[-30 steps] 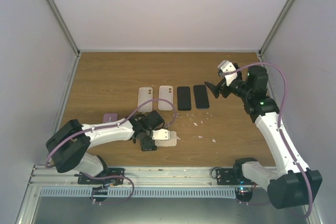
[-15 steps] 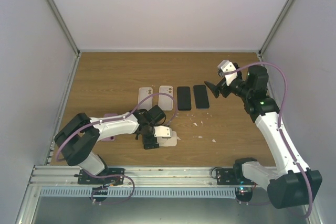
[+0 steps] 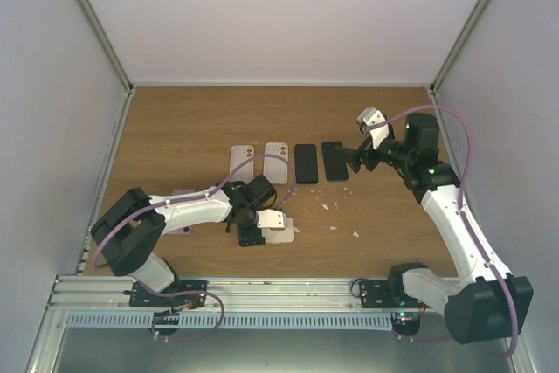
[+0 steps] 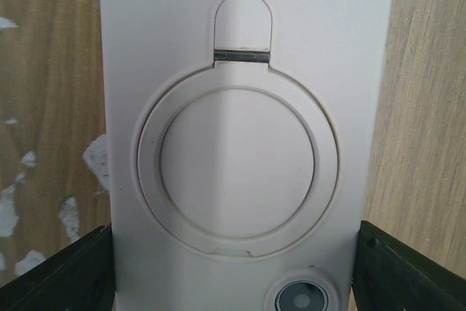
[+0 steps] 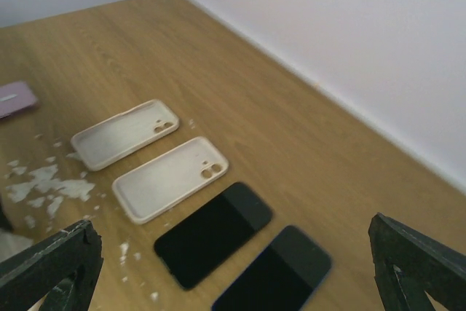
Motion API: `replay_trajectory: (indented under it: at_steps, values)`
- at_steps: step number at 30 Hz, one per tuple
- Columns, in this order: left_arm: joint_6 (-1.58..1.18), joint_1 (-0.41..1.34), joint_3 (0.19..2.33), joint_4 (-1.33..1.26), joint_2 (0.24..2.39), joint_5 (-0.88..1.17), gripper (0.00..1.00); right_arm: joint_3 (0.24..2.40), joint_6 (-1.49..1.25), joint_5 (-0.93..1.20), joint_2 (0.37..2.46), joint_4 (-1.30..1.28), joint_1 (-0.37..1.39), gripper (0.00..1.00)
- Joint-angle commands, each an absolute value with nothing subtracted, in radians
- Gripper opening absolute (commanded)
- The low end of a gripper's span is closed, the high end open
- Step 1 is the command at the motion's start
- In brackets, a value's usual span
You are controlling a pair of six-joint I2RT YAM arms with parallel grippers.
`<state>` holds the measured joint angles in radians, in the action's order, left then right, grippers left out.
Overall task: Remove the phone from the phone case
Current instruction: Pick up the phone at the center of the board, then adjust the phone.
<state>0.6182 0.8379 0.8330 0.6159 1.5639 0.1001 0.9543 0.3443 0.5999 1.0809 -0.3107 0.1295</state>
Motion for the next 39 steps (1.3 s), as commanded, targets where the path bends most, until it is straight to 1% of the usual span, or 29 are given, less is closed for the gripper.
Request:
replay_trajectory:
  at_steps: [1, 7, 9, 12, 16, 21, 25, 30, 33, 39]
  values:
    - [0.595, 0.840, 0.897, 0.623, 1.488, 0.086, 0.68, 0.894, 0.308, 0.683, 1.076, -0.342, 0.129, 1.00]
    - [0.553, 0.818, 0.945, 0.690, 1.491, 0.237, 0.59, 0.858, 0.484, 0.722, 1.030, -0.401, 0.141, 1.00]
    - [0.542, 0.812, 0.956, 0.703, 1.501, 0.261, 0.56, 0.856, 0.546, 0.710, 1.034, -0.449, 0.145, 1.00]
    - [0.537, 0.804, 0.974, 0.714, 1.509, 0.286, 0.54, 0.861, 0.631, 0.688, 1.028, -0.521, 0.156, 1.00]
    - [0.526, 0.789, 0.989, 0.726, 1.520, 0.331, 0.50, 0.835, 0.695, 0.653, 0.978, -0.544, 0.197, 1.00]
    - [0.491, 0.735, 1.038, 0.765, 1.553, 0.443, 0.47, 0.774, 0.696, 0.637, 0.928, -0.529, 0.284, 1.00]
    - [0.451, 0.698, 1.072, 0.783, 1.582, 0.545, 0.46, 0.755, 0.712, 0.627, 0.956, -0.531, 0.334, 0.99]
    - [0.417, 0.658, 1.091, 0.798, 1.613, 0.649, 0.44, 0.781, 0.766, 0.632, 0.995, -0.567, 0.425, 0.98]
    - [0.404, 0.623, 1.100, 0.807, 1.629, 0.712, 0.41, 0.805, 0.793, 0.640, 1.019, -0.592, 0.484, 0.97]
    - [0.370, 0.574, 1.110, 0.815, 1.658, 0.792, 0.40, 0.811, 0.854, 0.571, 1.088, -0.595, 0.613, 0.96]
